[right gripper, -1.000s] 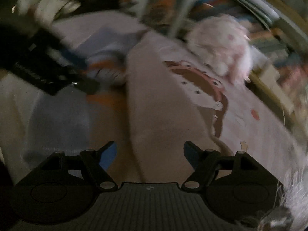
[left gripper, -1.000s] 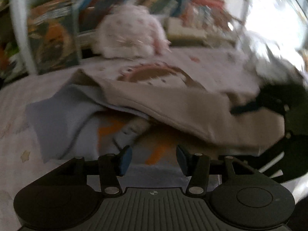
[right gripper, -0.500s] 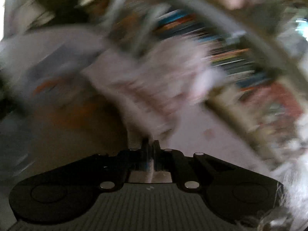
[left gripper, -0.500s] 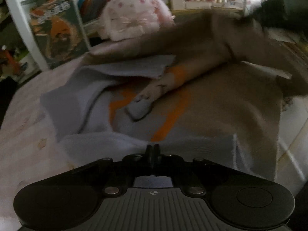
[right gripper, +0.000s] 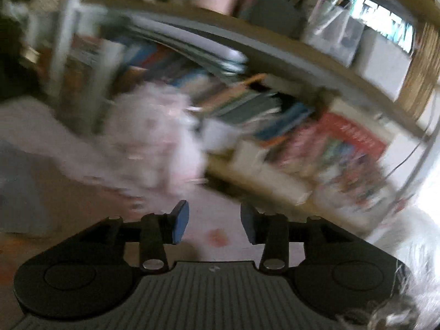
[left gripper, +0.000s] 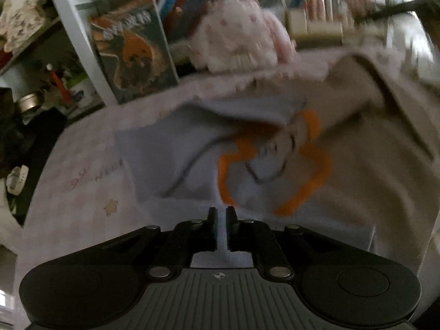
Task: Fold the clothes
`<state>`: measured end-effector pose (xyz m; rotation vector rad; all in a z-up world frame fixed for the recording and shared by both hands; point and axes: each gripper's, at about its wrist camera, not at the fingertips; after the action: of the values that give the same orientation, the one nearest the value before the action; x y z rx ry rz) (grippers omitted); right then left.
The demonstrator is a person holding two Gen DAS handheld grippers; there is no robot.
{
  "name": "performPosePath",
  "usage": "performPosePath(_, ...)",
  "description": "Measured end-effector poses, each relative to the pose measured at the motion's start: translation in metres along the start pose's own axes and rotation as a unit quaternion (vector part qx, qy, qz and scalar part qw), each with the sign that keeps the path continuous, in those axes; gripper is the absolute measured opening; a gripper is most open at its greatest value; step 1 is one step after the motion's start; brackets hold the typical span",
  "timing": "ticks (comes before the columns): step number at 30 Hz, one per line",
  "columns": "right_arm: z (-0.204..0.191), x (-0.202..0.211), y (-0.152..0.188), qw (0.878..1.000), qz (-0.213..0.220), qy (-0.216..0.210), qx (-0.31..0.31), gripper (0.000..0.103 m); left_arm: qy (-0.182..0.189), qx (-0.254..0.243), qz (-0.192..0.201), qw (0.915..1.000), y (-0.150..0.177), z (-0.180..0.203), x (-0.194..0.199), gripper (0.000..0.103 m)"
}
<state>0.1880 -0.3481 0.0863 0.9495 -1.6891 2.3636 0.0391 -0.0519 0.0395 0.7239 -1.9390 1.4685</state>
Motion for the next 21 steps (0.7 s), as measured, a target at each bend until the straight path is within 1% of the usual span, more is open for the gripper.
performPosePath(2,-0.011,0.011,0.014,0.998,-0.018,-0.059,-0.022,0.042,0.01,0.021,0.018,0.9996,-0.011,-0.001,-0.003,0.014)
performPosePath(3,-0.02,0.014,0.023,0.996,-0.033,-0.077,-0.026,0.043,0.014,0.028,0.024,0.9992,-0.017,0.001,-0.005,0.017)
performPosePath(5,-0.038,0.02,0.043,0.991,-0.062,-0.11,-0.032,0.043,0.015,0.024,0.032,0.9991,-0.027,0.012,-0.014,0.026)
performPosePath(7,-0.052,0.02,0.064,0.989,-0.094,-0.114,-0.029,0.043,0.016,0.006,0.041,0.999,-0.038,0.022,-0.026,0.027)
performPosePath(11,-0.07,0.023,0.094,0.98,-0.15,-0.122,-0.052,0.042,0.03,-0.018,0.037,0.9987,-0.056,0.046,-0.049,0.027)
performPosePath(13,-0.078,0.03,0.105,0.976,-0.165,-0.13,-0.061,0.04,0.035,-0.028,0.029,0.9986,-0.063,0.055,-0.061,0.029)
performPosePath(15,-0.088,0.039,0.114,0.974,-0.173,-0.133,-0.061,0.036,0.03,-0.036,0.019,0.9987,-0.067,0.063,-0.073,0.033)
performPosePath(16,-0.091,0.043,0.115,0.974,-0.173,-0.132,-0.057,0.035,0.026,-0.038,0.016,0.9988,-0.069,0.067,-0.078,0.036)
performPosePath(17,-0.093,0.045,0.115,0.972,-0.179,-0.138,-0.055,0.031,0.024,-0.039,0.016,0.9988,-0.07,0.07,-0.081,0.043)
performPosePath(18,-0.095,0.047,0.114,0.971,-0.185,-0.144,-0.052,0.023,0.024,-0.035,0.015,0.999,-0.071,0.072,-0.083,0.047)
performPosePath(19,-0.095,0.049,0.114,0.967,-0.193,-0.155,-0.054,0.019,0.027,-0.029,0.015,0.9991,-0.072,0.073,-0.083,0.055)
performPosePath(20,-0.094,0.051,0.113,0.961,-0.201,-0.176,-0.067,0.016,0.031,-0.022,0.015,0.9992,-0.074,0.073,-0.084,0.063)
performPosePath(21,-0.092,0.052,0.114,0.955,-0.208,-0.196,-0.079,0.015,0.036,-0.01,0.013,0.9992,-0.076,0.072,-0.084,0.066)
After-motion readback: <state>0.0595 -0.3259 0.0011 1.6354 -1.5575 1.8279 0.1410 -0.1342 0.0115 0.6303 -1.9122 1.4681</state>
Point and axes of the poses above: each gripper's, at about its wrist camera, not at the fingertips, and x roughly against the way its jaws point, z to its right, y to its underside, and after that the axes turned 3 degrees about -y, right-handed
